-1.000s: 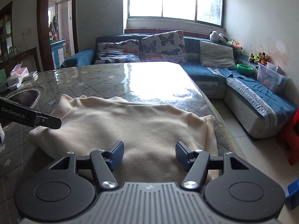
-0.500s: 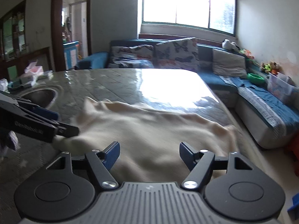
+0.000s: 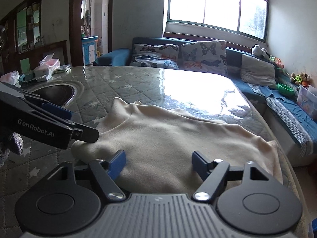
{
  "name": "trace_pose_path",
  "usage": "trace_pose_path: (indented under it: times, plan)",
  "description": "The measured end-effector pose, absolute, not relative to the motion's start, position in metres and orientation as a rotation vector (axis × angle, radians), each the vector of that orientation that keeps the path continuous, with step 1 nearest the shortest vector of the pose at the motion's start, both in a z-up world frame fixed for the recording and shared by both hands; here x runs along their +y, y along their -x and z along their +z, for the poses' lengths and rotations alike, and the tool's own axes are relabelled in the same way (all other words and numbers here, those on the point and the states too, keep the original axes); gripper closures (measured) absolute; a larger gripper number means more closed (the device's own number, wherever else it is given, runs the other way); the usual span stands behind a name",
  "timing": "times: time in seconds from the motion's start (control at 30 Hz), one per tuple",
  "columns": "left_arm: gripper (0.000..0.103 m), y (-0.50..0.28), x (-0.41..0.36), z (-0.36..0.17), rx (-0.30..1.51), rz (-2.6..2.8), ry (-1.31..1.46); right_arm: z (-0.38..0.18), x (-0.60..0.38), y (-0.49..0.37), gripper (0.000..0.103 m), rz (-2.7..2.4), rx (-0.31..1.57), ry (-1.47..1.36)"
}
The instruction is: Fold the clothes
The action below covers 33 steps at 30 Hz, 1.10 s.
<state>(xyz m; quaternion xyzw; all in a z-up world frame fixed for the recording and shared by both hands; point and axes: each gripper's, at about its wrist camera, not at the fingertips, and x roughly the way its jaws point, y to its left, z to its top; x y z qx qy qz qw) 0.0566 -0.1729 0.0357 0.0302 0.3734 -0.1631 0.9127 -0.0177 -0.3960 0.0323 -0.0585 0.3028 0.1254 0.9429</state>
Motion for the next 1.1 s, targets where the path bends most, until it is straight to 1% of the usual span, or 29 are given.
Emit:
trace_pose_path:
  times: [0.13, 0.2, 0.27, 0.5, 0.57, 1.1]
  plan:
    - [0.016, -0.052, -0.173, 0.037, 0.769, -0.337, -0.064, 0.031, -0.400, 0.024, 0.016, 0.238, 0.631, 0.083]
    - [0.013, -0.049, -0.173, 0.038, 0.764, -0.338, -0.068, 0.031, -0.400, 0.027, 0.013, 0.232, 0.634, 0.080]
    - [0.012, -0.045, -0.173, 0.039, 0.759, -0.339, -0.072, 0.030, -0.399, 0.030, 0.008, 0.218, 0.635, 0.084]
    - [0.002, -0.033, -0.172, 0.042, 0.748, -0.351, -0.078, 0.031, -0.401, 0.039, 0.000, 0.166, 0.633, 0.063]
    - [0.000, -0.029, -0.172, 0.042, 0.744, -0.355, -0.086, 0.031, -0.402, 0.042, 0.000, 0.151, 0.635, 0.058]
    - [0.000, 0.006, -0.174, 0.046, 0.711, -0.375, -0.136, 0.030, -0.403, 0.062, 0.000, 0.057, 0.678, 0.027]
